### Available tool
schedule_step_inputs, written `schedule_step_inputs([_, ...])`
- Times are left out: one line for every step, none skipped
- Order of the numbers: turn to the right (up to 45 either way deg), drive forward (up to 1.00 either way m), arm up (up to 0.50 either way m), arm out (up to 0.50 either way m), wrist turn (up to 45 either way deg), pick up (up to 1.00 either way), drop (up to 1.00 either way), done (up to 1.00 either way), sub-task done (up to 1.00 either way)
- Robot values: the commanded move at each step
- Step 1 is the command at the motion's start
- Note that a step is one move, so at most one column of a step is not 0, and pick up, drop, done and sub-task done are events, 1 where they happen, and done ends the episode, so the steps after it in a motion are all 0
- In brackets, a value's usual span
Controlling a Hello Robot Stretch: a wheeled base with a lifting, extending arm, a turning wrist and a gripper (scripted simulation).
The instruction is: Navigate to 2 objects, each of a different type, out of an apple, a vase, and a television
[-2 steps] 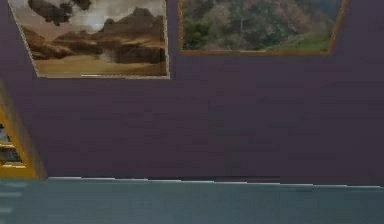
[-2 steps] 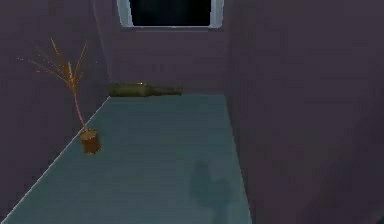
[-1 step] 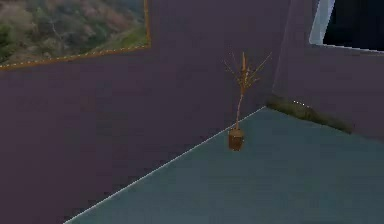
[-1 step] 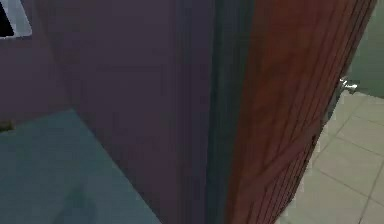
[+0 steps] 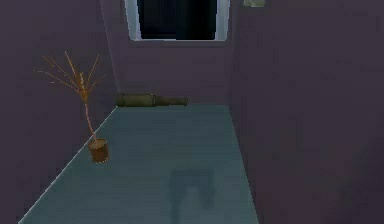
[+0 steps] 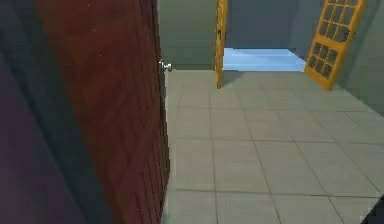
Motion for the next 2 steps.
schedule_step_inputs([0.0,1.0,0.0,0.0,0.0,0.0,0.0,0.0,0.0])
schedule_step_inputs([3.0,0.0,0.0,0.0,0.0,0.0,0.0,0.0,0.0])
